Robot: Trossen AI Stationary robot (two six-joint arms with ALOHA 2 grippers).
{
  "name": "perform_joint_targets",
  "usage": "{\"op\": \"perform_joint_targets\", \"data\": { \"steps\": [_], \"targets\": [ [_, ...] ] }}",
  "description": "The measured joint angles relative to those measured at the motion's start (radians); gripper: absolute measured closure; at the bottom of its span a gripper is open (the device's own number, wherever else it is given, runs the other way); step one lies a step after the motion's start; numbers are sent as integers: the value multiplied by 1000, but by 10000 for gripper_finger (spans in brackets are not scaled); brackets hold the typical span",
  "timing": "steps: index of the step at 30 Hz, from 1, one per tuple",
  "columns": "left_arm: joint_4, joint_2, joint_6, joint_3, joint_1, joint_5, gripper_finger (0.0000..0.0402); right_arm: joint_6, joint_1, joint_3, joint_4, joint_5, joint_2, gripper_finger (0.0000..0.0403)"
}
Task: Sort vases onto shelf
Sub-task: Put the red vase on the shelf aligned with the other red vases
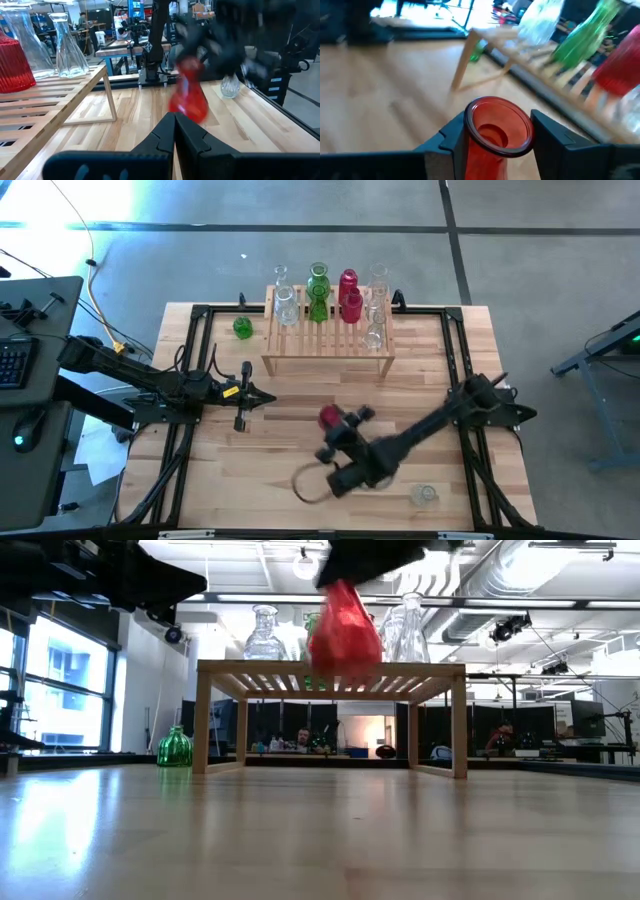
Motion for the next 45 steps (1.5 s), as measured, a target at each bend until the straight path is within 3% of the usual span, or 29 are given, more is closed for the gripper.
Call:
{"op": "perform_joint_targets", "data": {
  "steps": [7,12,15,19,28,45],
  "targets": [
    [-3,0,-1,0,0,0,401,-166,-185,365,-241,0,-4,263],
    [-3,0,0,0,0,0,402,-188,-332,500,-346,-77,-5,263],
    [-3,0,0,0,0,0,401,-158,-410,513,-384,-115,-5,263],
    [-7,0,0,0,0,0,402,16,-480,505,-516,-142,-5,263],
    [-7,0,0,0,0,0,402,246,-499,491,-695,-116,-4,263],
    [-7,0,0,0,0,0,401,334,-548,432,-696,-111,-4,263]
  ]
}}
